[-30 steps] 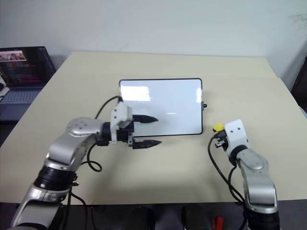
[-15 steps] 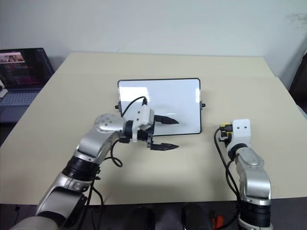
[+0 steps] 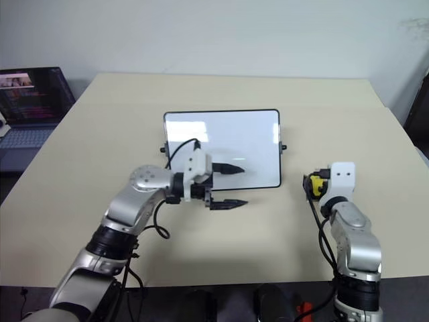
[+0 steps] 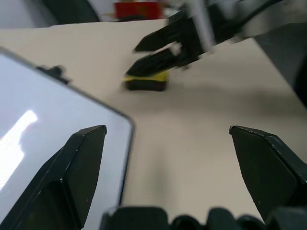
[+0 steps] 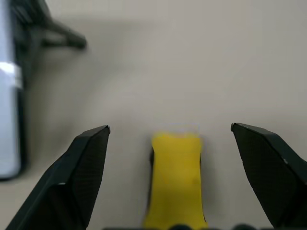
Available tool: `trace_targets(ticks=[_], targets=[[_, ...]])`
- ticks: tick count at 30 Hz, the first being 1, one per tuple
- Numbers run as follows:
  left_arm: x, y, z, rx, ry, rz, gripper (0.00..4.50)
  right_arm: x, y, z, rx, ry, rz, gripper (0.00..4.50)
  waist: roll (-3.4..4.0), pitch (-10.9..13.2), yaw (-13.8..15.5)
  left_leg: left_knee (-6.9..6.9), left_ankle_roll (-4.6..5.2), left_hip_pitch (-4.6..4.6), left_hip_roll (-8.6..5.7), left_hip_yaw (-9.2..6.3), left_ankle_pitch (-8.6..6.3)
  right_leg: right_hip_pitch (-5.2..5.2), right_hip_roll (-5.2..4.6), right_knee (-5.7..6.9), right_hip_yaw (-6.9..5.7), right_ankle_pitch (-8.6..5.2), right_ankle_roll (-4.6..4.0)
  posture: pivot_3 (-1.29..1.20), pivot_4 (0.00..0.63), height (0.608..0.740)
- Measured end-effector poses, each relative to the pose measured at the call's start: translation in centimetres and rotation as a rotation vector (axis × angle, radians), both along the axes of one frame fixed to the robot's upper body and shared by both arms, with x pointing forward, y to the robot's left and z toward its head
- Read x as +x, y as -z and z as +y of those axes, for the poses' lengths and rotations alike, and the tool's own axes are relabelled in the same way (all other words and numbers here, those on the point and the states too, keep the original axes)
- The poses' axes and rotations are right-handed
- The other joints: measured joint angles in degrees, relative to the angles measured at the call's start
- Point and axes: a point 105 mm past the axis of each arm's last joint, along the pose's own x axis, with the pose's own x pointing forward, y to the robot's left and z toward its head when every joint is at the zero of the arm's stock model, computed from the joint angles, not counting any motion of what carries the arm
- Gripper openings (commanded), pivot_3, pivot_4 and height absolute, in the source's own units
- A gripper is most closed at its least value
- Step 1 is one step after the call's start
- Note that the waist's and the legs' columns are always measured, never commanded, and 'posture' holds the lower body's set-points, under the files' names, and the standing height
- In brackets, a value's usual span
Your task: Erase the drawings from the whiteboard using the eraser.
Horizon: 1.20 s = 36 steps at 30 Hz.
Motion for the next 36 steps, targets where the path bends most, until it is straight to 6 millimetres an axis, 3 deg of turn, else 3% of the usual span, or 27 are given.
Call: trace_targets(ticks=[3,5,7,10,13,16,18,22,28,33,36], targets=[[1.8,-1.1,2.6,-0.091,-0.188,0.009,4.50,-2.0,-2.2,1.4,0.002,-0.048,-0.089,4.47,0.00,0.0,0.0,0.00,-0.01,0.00,0.01,-0.07,-0.01,0.00,-0.03,-0.01,0.00,0.00,0.00,0.00,0.150,0.740],[2.5,-1.1,4.4,-0.141,-0.302,0.030,4.50,-3.3,-2.6,2.2,0.001,-0.091,-0.112,4.47,0.01,0.0,0.0,0.00,-0.01,0.00,0.00,-0.05,-0.01,0.01,-0.08,-0.02,0.01,0.00,0.00,0.00,0.150,0.740],[2.9,-0.7,6.0,-0.193,-0.419,0.050,4.50,-4.8,-1.9,2.6,-0.008,-0.115,-0.101,4.47,0.00,0.0,0.1,0.00,-0.01,0.00,0.01,-0.07,-0.01,0.03,-0.15,-0.04,0.00,0.00,0.01,0.00,0.150,0.740],[3.4,-0.5,6.7,-0.264,-0.547,0.046,4.50,-6.1,-0.5,2.8,-0.024,-0.144,-0.064,4.47,-0.02,0.0,0.3,0.04,-0.02,0.02,0.00,-0.07,0.00,0.08,-0.20,-0.03,-0.02,0.03,0.09,0.00,0.150,0.740],[3.7,-1.6,6.8,-0.345,-0.653,-0.007,4.50,-6.8,-0.3,4.1,-0.020,-0.203,-0.096,4.47,-0.05,-0.1,0.3,0.10,-0.01,0.05,-0.02,-0.04,0.00,0.14,-0.20,-0.04,0.04,0.00,0.47,0.00,0.150,0.740],[3.3,-2.8,8.9,-0.375,-0.813,-0.121,4.50,-7.3,-0.2,4.5,0.018,-0.226,-0.141,4.47,-0.06,-0.1,-0.1,0.07,-0.02,0.18,0.00,0.05,0.00,0.19,-0.24,-0.05,0.16,0.02,0.49,0.00,0.150,0.740],[2.4,-2.5,10.7,-0.379,-0.934,-0.157,4.50,-7.1,0.3,3.8,0.030,-0.226,-0.161,4.47,-0.06,-0.1,-0.3,0.02,-0.02,0.28,0.00,0.07,0.00,0.23,-0.22,-0.05,0.17,0.02,0.48,0.00,0.150,0.740],[-0.1,0.2,14.9,-0.316,-1.177,-0.163,4.50,-6.6,0.4,2.0,0.022,-0.218,-0.202,4.47,-0.06,-0.1,0.0,0.01,-0.02,0.31,0.04,0.02,0.00,0.23,-0.19,-0.03,0.10,0.02,0.44,0.00,0.150,0.740],[-4.6,1.9,19.2,-0.267,-1.420,-0.185,4.50,-4.0,-0.6,-0.7,0.031,-0.152,-0.287,4.47,-0.11,-0.2,0.2,0.04,-0.01,0.37,0.00,0.10,0.00,0.30,-0.26,-0.03,0.17,0.04,0.45,0.00,0.150,0.740],[-4.8,3.2,18.5,-0.244,-1.457,-0.166,4.50,-2.9,0.3,-1.6,0.044,-0.147,-0.263,4.47,-0.15,-0.2,1.3,0.07,0.01,0.35,-0.02,0.18,0.02,0.36,-0.24,-0.03,0.12,0.05,0.45,0.00,0.150,0.740],[-4.9,3.1,19.2,-0.240,-1.506,-0.186,4.50,-3.1,0.5,-2.6,0.051,-0.102,-0.254,4.47,-0.14,-0.2,1.3,0.04,0.01,0.34,-0.01,0.13,0.01,0.32,-0.25,-0.06,0.20,0.15,0.27,0.00,0.150,0.740]])
